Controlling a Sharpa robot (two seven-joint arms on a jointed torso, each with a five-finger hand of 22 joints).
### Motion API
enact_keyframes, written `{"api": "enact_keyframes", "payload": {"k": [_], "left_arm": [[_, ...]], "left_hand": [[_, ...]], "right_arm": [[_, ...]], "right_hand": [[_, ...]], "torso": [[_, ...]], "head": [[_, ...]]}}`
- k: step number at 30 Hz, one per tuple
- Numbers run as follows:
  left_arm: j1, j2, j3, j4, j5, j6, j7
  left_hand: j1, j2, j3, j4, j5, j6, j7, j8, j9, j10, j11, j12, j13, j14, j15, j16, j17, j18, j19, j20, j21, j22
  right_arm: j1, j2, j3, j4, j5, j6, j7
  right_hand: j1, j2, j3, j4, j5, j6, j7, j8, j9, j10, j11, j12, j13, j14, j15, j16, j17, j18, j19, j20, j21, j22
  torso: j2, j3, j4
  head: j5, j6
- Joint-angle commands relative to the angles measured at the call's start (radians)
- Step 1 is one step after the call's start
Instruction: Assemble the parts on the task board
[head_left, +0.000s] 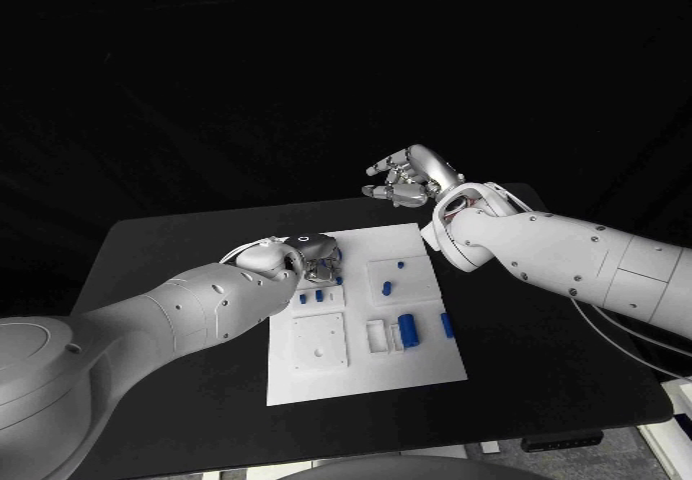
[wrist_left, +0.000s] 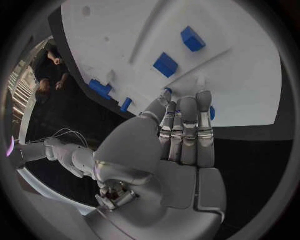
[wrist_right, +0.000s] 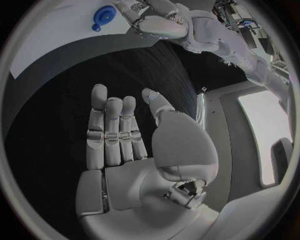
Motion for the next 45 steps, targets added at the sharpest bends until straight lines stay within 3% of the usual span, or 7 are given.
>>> {"api": "enact_keyframes", "payload": {"k": [1, 14, 19, 26, 36, 45], "left_arm": [[-0.001, 0.004, 0.000, -0.003, 0.017, -0.007, 0.012], [-0.001, 0.004, 0.000, 0.013, 0.028, -0.005, 0.018], [-0.001, 0.004, 0.000, 0.012, 0.029, -0.005, 0.020], [-0.001, 0.006, 0.000, 0.014, 0.033, -0.003, 0.021], [-0.001, 0.011, 0.000, 0.004, 0.035, 0.014, 0.003], [-0.003, 0.015, 0.000, -0.010, 0.034, 0.029, -0.001]], "left_hand": [[-0.005, -0.014, 0.009, 0.003, -0.005, -0.014, -0.001, -0.004, -0.001, -0.004, -0.003, -0.006, -0.001, 0.007, 0.000, 0.002, -0.002, 0.015, 0.003, -0.006, 0.003, 0.020], [-0.010, -0.062, -0.003, 0.003, -0.002, -0.058, -0.006, -0.005, -0.003, -0.020, 0.002, -0.006, -0.001, 0.016, 0.002, -0.002, -0.004, 0.017, 0.008, -0.004, -0.004, 0.018], [-0.006, -0.059, -0.013, 0.005, 0.000, -0.058, -0.004, -0.005, -0.003, -0.024, 0.003, -0.006, -0.001, 0.016, 0.002, -0.002, -0.004, 0.018, 0.010, -0.004, -0.009, 0.019], [-0.007, -0.054, -0.014, 0.008, 0.003, -0.056, -0.004, -0.004, -0.003, -0.031, 0.005, -0.006, -0.001, 0.017, 0.003, 0.000, -0.003, 0.019, 0.011, -0.003, -0.010, 0.019], [0.019, -0.009, 0.052, -0.002, -0.002, 0.021, 0.011, -0.004, -0.002, 0.018, -0.003, -0.007, -0.002, 0.032, -0.001, 0.003, -0.002, 0.019, 0.011, -0.008, -0.003, 0.021], [0.024, -0.016, 0.106, 0.020, -0.004, 0.040, 0.011, -0.004, -0.002, 0.030, -0.006, -0.007, -0.002, 0.040, 0.000, -0.007, -0.004, 0.023, 0.006, -0.006, 0.007, 0.020]], "right_arm": [[0.001, 0.001, 0.000, 0.002, -0.004, 0.008, 0.002], [0.001, 0.000, 0.000, 0.003, -0.005, 0.006, 0.002], [0.001, 0.000, 0.000, 0.003, -0.005, 0.006, 0.002], [0.002, 0.000, 0.000, 0.004, -0.005, 0.006, 0.001], [0.003, 0.000, 0.000, 0.004, -0.005, 0.007, 0.001], [0.006, 0.000, 0.000, 0.006, -0.006, 0.007, 0.000]], "right_hand": [[-0.005, -0.004, 0.005, 0.000, 0.005, -0.002, 0.002, -0.004, -0.001, -0.007, -0.002, 0.002, -0.001, -0.006, 0.001, -0.002, -0.001, 0.006, -0.002, 0.003, -0.006, 0.000], [-0.005, -0.004, 0.005, 0.000, 0.005, -0.002, 0.002, -0.004, -0.001, -0.007, -0.002, 0.002, -0.001, -0.006, 0.001, -0.002, -0.001, 0.006, -0.002, 0.003, -0.006, 0.000], [-0.005, -0.004, 0.005, 0.000, 0.005, -0.002, 0.002, -0.004, -0.001, -0.007, -0.002, 0.002, -0.001, -0.006, 0.001, -0.002, -0.001, 0.006, -0.002, 0.003, -0.006, 0.000], [-0.004, -0.004, 0.005, -0.001, 0.005, -0.002, 0.002, -0.004, -0.001, -0.007, -0.002, 0.002, -0.001, -0.006, 0.001, -0.001, -0.001, 0.006, -0.002, 0.003, -0.006, 0.001], [-0.004, -0.004, 0.005, -0.001, 0.005, -0.002, 0.002, -0.004, -0.001, -0.007, -0.002, 0.002, -0.001, -0.006, 0.001, -0.001, -0.001, 0.006, -0.002, 0.003, -0.006, 0.001], [-0.004, -0.004, 0.004, 0.000, 0.005, 0.000, 0.001, -0.004, -0.001, -0.006, -0.003, 0.003, -0.001, -0.006, 0.001, 0.000, -0.001, 0.006, -0.001, 0.003, -0.007, 0.001]], "torso": [[0.006, 0.0012, -0.0044], [0.007, 0.0004, -0.0051], [0.007, 0.0006, -0.0053], [0.009, -0.0017, -0.0039], [0.010, -0.0014, -0.0055], [0.012, -0.0017, -0.0056]], "head": [[-0.001, 0.002], [-0.005, 0.000], [-0.006, 0.001], [-0.008, 0.003], [-0.009, 0.003], [-0.014, 0.001]]}}
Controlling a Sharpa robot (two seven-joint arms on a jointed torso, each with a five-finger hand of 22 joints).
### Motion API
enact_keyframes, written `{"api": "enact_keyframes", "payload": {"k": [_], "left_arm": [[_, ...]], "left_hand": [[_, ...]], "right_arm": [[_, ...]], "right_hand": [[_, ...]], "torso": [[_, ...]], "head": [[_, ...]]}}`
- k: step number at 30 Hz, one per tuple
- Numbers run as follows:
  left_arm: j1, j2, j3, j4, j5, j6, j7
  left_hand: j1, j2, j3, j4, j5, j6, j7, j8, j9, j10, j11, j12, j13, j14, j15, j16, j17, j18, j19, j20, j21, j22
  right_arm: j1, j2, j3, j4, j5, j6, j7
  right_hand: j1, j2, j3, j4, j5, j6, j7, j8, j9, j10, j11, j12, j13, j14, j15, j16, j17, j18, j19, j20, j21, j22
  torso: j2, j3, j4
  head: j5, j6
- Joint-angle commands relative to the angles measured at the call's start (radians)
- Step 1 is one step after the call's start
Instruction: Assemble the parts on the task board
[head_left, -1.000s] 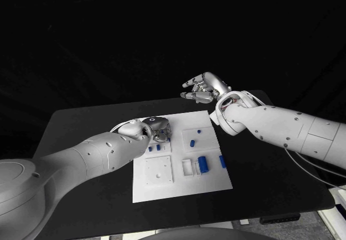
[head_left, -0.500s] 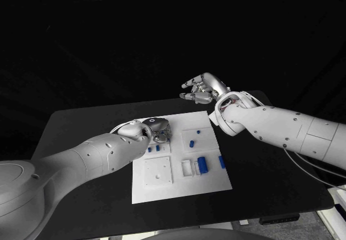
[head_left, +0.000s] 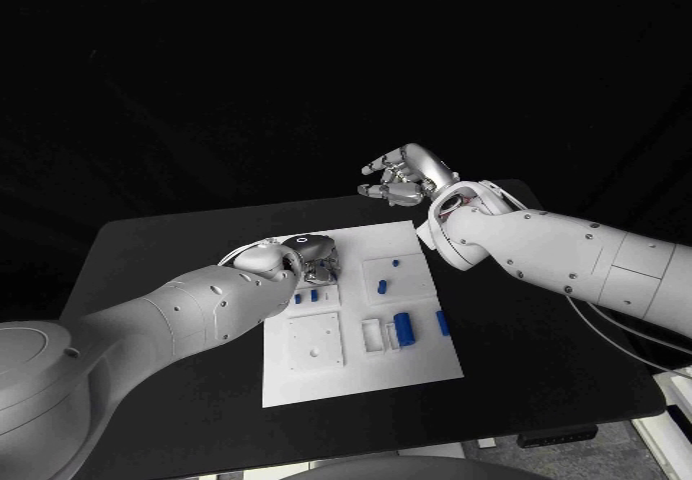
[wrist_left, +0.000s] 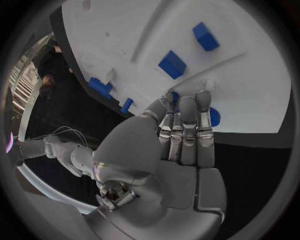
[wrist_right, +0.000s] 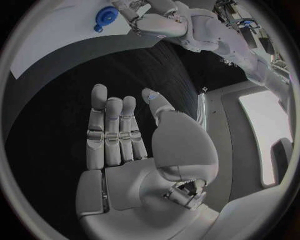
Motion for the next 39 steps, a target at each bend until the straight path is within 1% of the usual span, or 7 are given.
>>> {"api": "enact_keyframes", "payload": {"k": [1, 11, 15, 19, 25, 34, 39], "left_arm": [[-0.001, 0.005, 0.000, -0.002, 0.005, 0.019, -0.004], [-0.003, 0.009, 0.000, -0.018, 0.005, 0.009, 0.000], [-0.003, 0.010, 0.000, -0.023, 0.005, 0.002, 0.005], [-0.003, 0.010, 0.000, -0.024, 0.005, -0.016, 0.011], [-0.004, 0.002, 0.000, -0.017, 0.017, -0.075, 0.025], [-0.004, -0.017, 0.001, 0.011, 0.072, -0.130, 0.040], [-0.004, -0.033, 0.006, 0.035, 0.110, -0.155, 0.044]], "left_hand": [[0.005, -0.001, 0.010, 0.004, -0.004, 0.006, 0.000, -0.004, 0.001, 0.007, -0.001, -0.006, -0.001, 0.010, 0.001, -0.009, -0.002, 0.015, -0.003, 0.003, 0.004, 0.020], [0.009, -0.019, 0.028, 0.014, -0.004, -0.004, 0.003, -0.004, 0.000, 0.000, 0.003, -0.007, -0.001, 0.018, 0.003, -0.017, -0.002, 0.018, -0.001, 0.004, 0.003, 0.019], [0.007, -0.024, 0.030, 0.019, -0.004, -0.004, 0.003, -0.004, 0.000, 0.000, 0.003, -0.007, -0.001, 0.020, 0.003, -0.018, -0.001, 0.019, 0.001, 0.005, 0.002, 0.019], [0.013, -0.015, 0.031, 0.025, 0.003, 0.028, -0.003, -0.002, 0.002, 0.031, -0.006, -0.007, -0.001, 0.035, -0.001, -0.017, 0.000, 0.020, 0.009, 0.003, 0.005, 0.020], [0.018, -0.003, 0.043, 0.024, 0.015, 0.087, -0.015, -0.002, 0.006, 0.102, -0.025, -0.007, 0.000, 0.078, -0.014, -0.024, 0.003, 0.015, 0.031, -0.011, 0.020, 0.020], [0.007, -0.010, 0.063, 0.022, 0.016, 0.100, -0.019, -0.003, 0.005, 0.116, -0.030, -0.006, 0.000, 0.097, -0.020, -0.042, 0.015, 0.008, 0.038, -0.019, 0.027, 0.019], [0.005, -0.012, 0.069, 0.023, 0.016, 0.102, -0.020, -0.003, 0.005, 0.119, -0.031, -0.006, 0.000, 0.102, -0.022, -0.045, 0.021, 0.007, 0.041, -0.022, 0.029, 0.019]], "right_arm": [[0.001, 0.000, 0.000, 0.003, -0.005, 0.007, 0.002], [0.003, 0.001, 0.000, 0.005, -0.006, 0.007, 0.002], [0.003, 0.001, 0.000, 0.006, -0.006, 0.006, 0.002], [0.003, 0.001, 0.000, 0.006, -0.006, 0.006, 0.002], [0.003, 0.000, 0.000, 0.006, -0.006, 0.005, 0.003], [0.003, -0.002, 0.000, 0.006, -0.006, 0.005, 0.004], [0.003, -0.005, 0.000, 0.006, -0.006, 0.005, 0.004]], "right_hand": [[-0.004, -0.004, 0.004, 0.000, 0.005, -0.001, 0.002, -0.004, -0.001, -0.006, -0.003, 0.003, -0.001, -0.006, 0.001, 0.000, -0.001, 0.006, -0.001, 0.003, -0.007, 0.001], [-0.004, -0.003, 0.004, 0.000, 0.005, 0.001, 0.001, -0.004, -0.001, -0.007, -0.003, 0.003, -0.001, -0.006, 0.001, 0.000, -0.001, 0.006, -0.001, 0.003, -0.007, 0.001], [-0.004, -0.003, 0.004, 0.000, 0.005, 0.001, 0.001, -0.004, -0.001, -0.007, -0.003, 0.003, -0.001, -0.006, 0.001, 0.000, -0.001, 0.006, -0.001, 0.003, -0.007, 0.001], [-0.004, -0.003, 0.004, 0.000, 0.005, 0.001, 0.001, -0.004, -0.001, -0.007, -0.003, 0.003, -0.001, -0.006, 0.001, 0.000, -0.001, 0.006, -0.001, 0.003, -0.007, 0.001], [-0.004, -0.003, 0.004, 0.000, 0.005, 0.001, 0.001, -0.004, -0.001, -0.007, -0.003, 0.003, -0.001, -0.006, 0.001, 0.000, -0.001, 0.006, -0.001, 0.003, -0.007, 0.001], [-0.005, -0.003, 0.004, 0.000, 0.006, 0.003, 0.001, -0.004, -0.001, -0.006, -0.003, 0.004, 0.000, -0.006, 0.001, 0.001, -0.001, 0.006, -0.001, 0.003, -0.007, 0.002], [-0.005, -0.003, 0.004, 0.000, 0.006, 0.003, 0.001, -0.004, -0.001, -0.006, -0.003, 0.004, 0.000, -0.006, 0.001, 0.001, -0.001, 0.006, -0.001, 0.003, -0.007, 0.002]], "torso": [[0.001, 0.0001, 0.0002], [0.000, 0.0004, 0.0014], [0.000, -0.0010, 0.0021], [0.000, -0.0013, 0.0019], [-0.001, -0.0015, 0.0038], [0.000, -0.0025, 0.0044], [0.000, -0.0023, 0.0041]], "head": [[-0.001, -0.001], [-0.007, -0.002], [-0.006, -0.002], [-0.006, 0.001], [-0.006, 0.003], [-0.002, 0.009], [0.001, 0.012]]}}
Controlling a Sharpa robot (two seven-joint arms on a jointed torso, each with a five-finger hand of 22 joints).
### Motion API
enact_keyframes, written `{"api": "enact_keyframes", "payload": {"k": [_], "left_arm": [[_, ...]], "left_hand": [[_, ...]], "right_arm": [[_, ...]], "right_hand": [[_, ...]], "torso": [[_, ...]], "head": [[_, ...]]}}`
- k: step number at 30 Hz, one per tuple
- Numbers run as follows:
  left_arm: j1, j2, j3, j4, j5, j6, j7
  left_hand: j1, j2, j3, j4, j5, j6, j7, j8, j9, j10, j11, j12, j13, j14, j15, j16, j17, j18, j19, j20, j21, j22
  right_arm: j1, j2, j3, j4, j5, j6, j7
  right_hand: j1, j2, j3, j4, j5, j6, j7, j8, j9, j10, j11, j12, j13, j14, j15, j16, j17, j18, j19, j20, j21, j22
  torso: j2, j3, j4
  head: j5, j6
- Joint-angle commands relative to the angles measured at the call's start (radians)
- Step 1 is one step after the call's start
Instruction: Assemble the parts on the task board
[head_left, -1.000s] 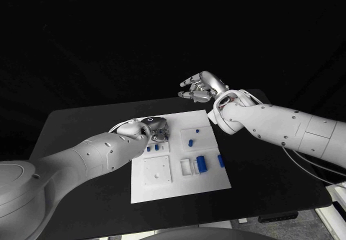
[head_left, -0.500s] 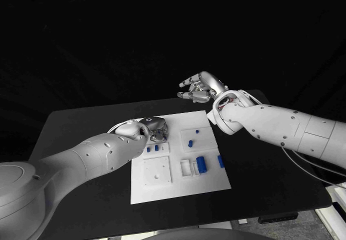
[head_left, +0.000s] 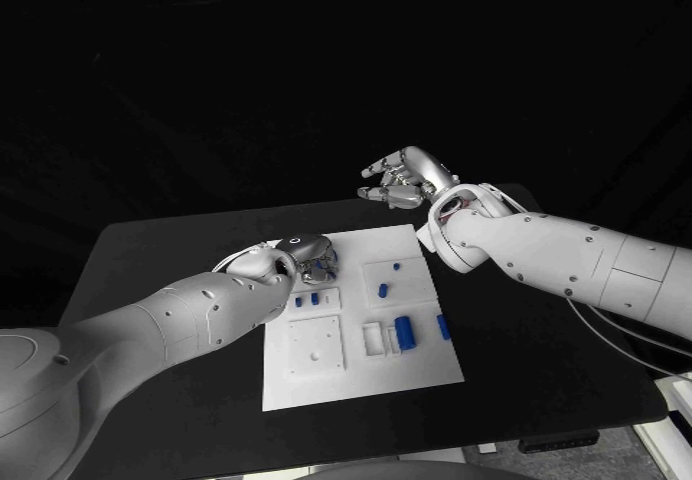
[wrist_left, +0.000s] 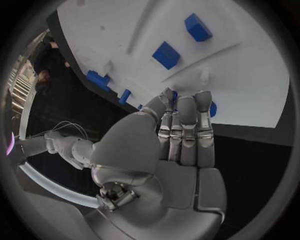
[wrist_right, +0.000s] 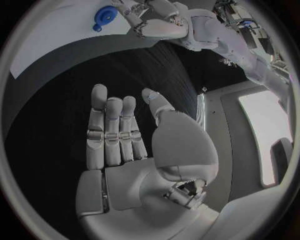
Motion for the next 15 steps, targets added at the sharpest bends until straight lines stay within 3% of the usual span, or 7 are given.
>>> {"api": "enact_keyframes", "payload": {"k": [1, 5, 12, 15], "left_arm": [[0.001, -0.010, 0.005, 0.019, 0.066, -0.063, 0.022], [0.001, -0.022, 0.019, 0.040, 0.095, -0.067, 0.023], [0.002, -0.056, 0.047, 0.092, 0.117, -0.033, -0.001], [0.003, -0.077, 0.055, 0.116, 0.120, -0.015, -0.011]], "left_hand": [[-0.005, 0.003, 0.006, -0.001, 0.007, 0.006, 0.001, 0.003, 0.001, 0.006, 0.000, 0.007, 0.002, 0.004, 0.000, -0.004, 0.002, 0.003, 0.001, -0.001, 0.006, 0.019], [-0.005, 0.003, 0.008, -0.001, 0.008, 0.006, 0.000, 0.003, 0.001, 0.007, 0.000, 0.007, 0.002, 0.006, -0.001, -0.004, 0.004, 0.002, 0.003, -0.002, 0.006, 0.019], [-0.006, 0.002, 0.009, 0.000, 0.008, 0.006, 0.001, 0.003, 0.001, 0.006, 0.000, 0.007, 0.002, 0.007, -0.002, -0.005, 0.005, 0.002, 0.002, -0.002, 0.006, 0.019], [-0.005, 0.002, 0.011, -0.002, 0.008, 0.006, 0.001, 0.003, 0.001, 0.006, 0.000, 0.007, 0.002, 0.008, -0.003, -0.006, 0.007, 0.002, 0.002, -0.003, 0.006, 0.019]], "right_arm": [[0.000, -0.002, 0.000, 0.002, -0.006, 0.005, 0.004], [0.000, -0.004, 0.000, 0.002, -0.006, 0.005, 0.004], [0.000, -0.010, 0.000, 0.003, -0.006, 0.007, 0.004], [0.000, -0.013, 0.000, 0.004, -0.006, 0.007, 0.004]], "right_hand": [[-0.005, -0.003, 0.004, 0.000, 0.006, 0.002, 0.002, -0.004, -0.001, -0.007, -0.003, 0.004, 0.000, -0.006, 0.001, 0.001, -0.001, 0.006, -0.001, 0.003, -0.007, 0.001], [-0.005, -0.003, 0.004, 0.000, 0.006, 0.002, 0.002, -0.004, -0.001, -0.007, -0.003, 0.004, 0.000, -0.006, 0.001, 0.001, -0.001, 0.006, -0.001, 0.003, -0.007, 0.001], [-0.005, -0.003, 0.004, 0.000, 0.006, 0.002, 0.002, -0.004, -0.001, -0.007, -0.003, 0.004, 0.000, -0.006, 0.001, 0.001, -0.001, 0.006, -0.001, 0.003, -0.007, 0.001], [-0.005, -0.003, 0.004, 0.000, 0.006, 0.002, 0.002, -0.004, -0.001, -0.007, -0.003, 0.004, 0.000, -0.006, 0.001, 0.001, -0.001, 0.006, -0.001, 0.003, -0.007, 0.001]], "torso": [[0.000, -0.0009, 0.0005], [0.001, -0.0002, -0.0006], [-0.001, -0.0015, 0.0037], [-0.004, -0.0058, 0.0101]], "head": [[0.003, 0.003], [0.007, 0.005], [0.012, 0.006], [0.010, 0.003]]}}
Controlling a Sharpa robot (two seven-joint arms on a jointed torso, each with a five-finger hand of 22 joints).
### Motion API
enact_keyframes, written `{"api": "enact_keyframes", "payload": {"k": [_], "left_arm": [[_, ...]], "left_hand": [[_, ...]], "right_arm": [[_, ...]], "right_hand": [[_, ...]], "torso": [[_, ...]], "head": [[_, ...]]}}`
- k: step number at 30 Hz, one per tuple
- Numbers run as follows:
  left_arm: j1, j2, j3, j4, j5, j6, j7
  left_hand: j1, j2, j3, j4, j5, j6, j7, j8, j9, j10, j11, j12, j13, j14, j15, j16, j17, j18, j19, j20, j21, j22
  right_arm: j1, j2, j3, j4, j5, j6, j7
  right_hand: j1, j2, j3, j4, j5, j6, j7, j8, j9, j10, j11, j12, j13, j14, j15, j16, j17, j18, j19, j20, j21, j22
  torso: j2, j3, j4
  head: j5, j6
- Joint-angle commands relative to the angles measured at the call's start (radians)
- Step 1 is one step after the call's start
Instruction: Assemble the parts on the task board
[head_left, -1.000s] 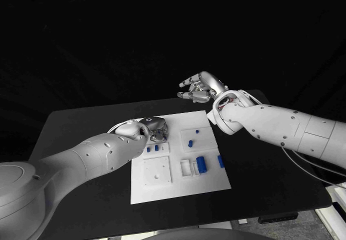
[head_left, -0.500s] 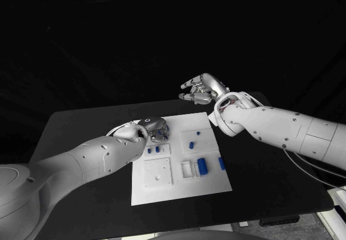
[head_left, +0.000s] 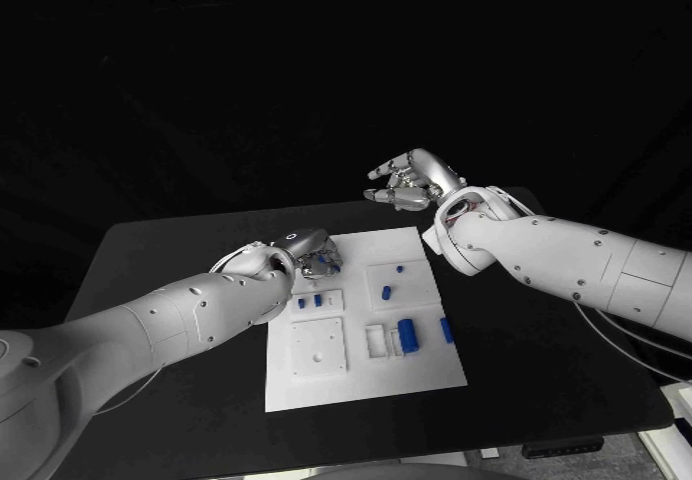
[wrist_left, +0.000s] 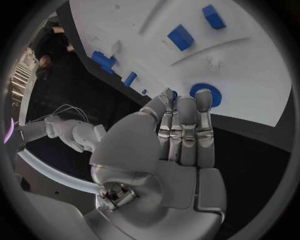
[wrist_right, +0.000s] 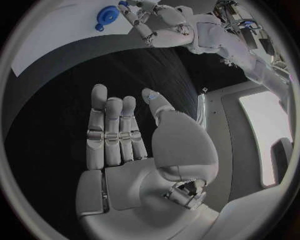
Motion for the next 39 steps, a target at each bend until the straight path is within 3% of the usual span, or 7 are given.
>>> {"api": "enact_keyframes", "payload": {"k": [1, 6, 12, 26, 39], "left_arm": [[0.002, -0.017, 0.005, 0.023, 0.033, 0.024, -0.017], [0.005, -0.055, 0.011, 0.054, 0.033, 0.043, -0.032], [0.007, -0.086, 0.012, 0.066, 0.031, 0.061, -0.041], [0.007, -0.102, 0.011, 0.056, -0.024, 0.111, -0.053], [0.001, -0.081, 0.005, 0.034, -0.033, 0.118, -0.044]], "left_hand": [[-0.003, 0.003, 0.006, -0.002, 0.004, 0.005, 0.000, 0.003, 0.001, 0.006, 0.000, 0.002, 0.001, 0.008, -0.002, -0.006, 0.001, 0.007, 0.002, -0.003, 0.006, 0.018], [-0.001, 0.002, 0.008, -0.003, 0.005, 0.006, 0.000, 0.003, 0.001, 0.007, 0.000, 0.002, 0.001, 0.008, -0.003, -0.007, 0.002, 0.006, 0.001, -0.004, 0.006, 0.018], [-0.001, 0.001, 0.009, -0.003, 0.004, 0.006, 0.000, 0.003, 0.001, 0.007, -0.001, 0.002, 0.001, 0.009, -0.003, -0.008, 0.004, 0.006, 0.001, -0.004, 0.006, 0.018], [0.001, 0.000, 0.011, -0.003, 0.004, 0.006, 0.000, 0.003, 0.001, 0.007, -0.001, 0.002, 0.001, 0.010, -0.003, -0.012, 0.006, 0.006, 0.001, -0.005, 0.005, 0.018], [0.002, 0.000, 0.012, -0.002, 0.004, 0.006, 0.000, 0.003, 0.001, 0.008, -0.001, 0.002, 0.001, 0.011, -0.003, -0.015, 0.008, 0.006, 0.002, -0.005, 0.005, 0.018]], "right_arm": [[0.000, -0.003, 0.000, 0.003, -0.006, 0.008, 0.004], [0.000, -0.007, 0.000, 0.003, -0.006, 0.008, 0.004], [0.000, -0.007, 0.000, 0.003, -0.006, 0.009, 0.004], [0.000, -0.008, 0.000, 0.002, -0.006, 0.011, 0.004], [0.000, -0.006, 0.000, 0.002, -0.006, 0.011, 0.005]], "right_hand": [[-0.005, -0.003, 0.004, 0.000, 0.006, 0.002, 0.002, -0.004, -0.001, -0.007, -0.003, 0.004, 0.000, -0.006, 0.001, 0.001, -0.001, 0.006, -0.001, 0.003, -0.007, 0.001], [-0.005, -0.003, 0.004, 0.000, 0.006, 0.002, 0.002, -0.004, -0.001, -0.007, -0.003, 0.004, 0.000, -0.006, 0.001, 0.001, -0.001, 0.006, -0.001, 0.003, -0.007, 0.001], [-0.005, -0.003, 0.004, 0.000, 0.006, 0.002, 0.002, -0.004, -0.001, -0.007, -0.003, 0.004, 0.000, -0.006, 0.001, 0.001, -0.001, 0.006, -0.001, 0.003, -0.007, 0.001], [-0.005, -0.003, 0.004, 0.000, 0.006, 0.002, 0.002, -0.004, -0.001, -0.007, -0.003, 0.004, 0.000, -0.006, 0.001, 0.001, -0.001, 0.006, -0.001, 0.003, -0.007, 0.001], [-0.006, -0.003, 0.007, -0.002, 0.006, 0.002, 0.002, -0.004, -0.001, -0.007, -0.003, 0.004, 0.000, -0.007, 0.001, 0.001, -0.001, 0.006, -0.001, 0.003, -0.007, 0.002]], "torso": [[-0.003, -0.0047, 0.0080], [-0.007, -0.0110, 0.0181], [-0.009, -0.0168, 0.0229], [-0.007, -0.0113, 0.0192], [-0.005, -0.0111, 0.0156]], "head": [[0.001, -0.003], [-0.002, -0.007], [0.000, -0.011], [0.012, -0.014], [0.010, -0.016]]}}
